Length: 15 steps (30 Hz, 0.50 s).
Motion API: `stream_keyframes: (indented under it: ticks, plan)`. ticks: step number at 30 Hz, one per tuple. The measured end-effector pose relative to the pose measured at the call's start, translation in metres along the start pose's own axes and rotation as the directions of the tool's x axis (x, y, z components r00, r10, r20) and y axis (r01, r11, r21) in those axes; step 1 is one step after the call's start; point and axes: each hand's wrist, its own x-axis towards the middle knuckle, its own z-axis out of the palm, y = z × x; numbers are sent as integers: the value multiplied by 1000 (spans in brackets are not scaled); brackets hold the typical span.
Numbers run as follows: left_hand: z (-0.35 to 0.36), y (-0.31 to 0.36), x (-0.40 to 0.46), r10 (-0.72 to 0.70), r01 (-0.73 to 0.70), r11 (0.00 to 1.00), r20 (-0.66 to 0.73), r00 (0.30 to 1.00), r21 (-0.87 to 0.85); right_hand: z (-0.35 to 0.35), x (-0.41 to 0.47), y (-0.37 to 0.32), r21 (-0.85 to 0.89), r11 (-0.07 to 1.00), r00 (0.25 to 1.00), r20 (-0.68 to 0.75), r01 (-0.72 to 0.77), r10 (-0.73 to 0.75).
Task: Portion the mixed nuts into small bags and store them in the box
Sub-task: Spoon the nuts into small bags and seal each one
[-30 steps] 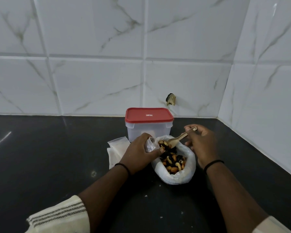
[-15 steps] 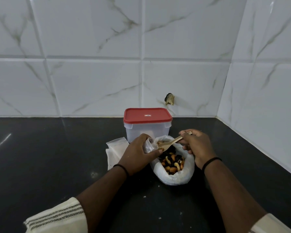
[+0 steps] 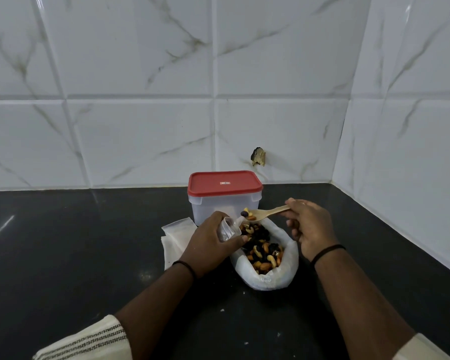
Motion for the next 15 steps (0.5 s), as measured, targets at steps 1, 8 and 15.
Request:
stream_keyframes:
  ticks: [1,8,15]
  plan:
    - [0,1,0,0,0,1000,0,1000,0,1,-2,-1,-3,1000,1000,6,18,-18]
    - [0,0,0,10,-10,997,-11,1000,-71,13,-24,-13,-86,941,923,240,329,-300]
    - [0,-1,2,14,-18,994,-40,999,-111,18,-36,-22,-110,752,625,641,650,-446]
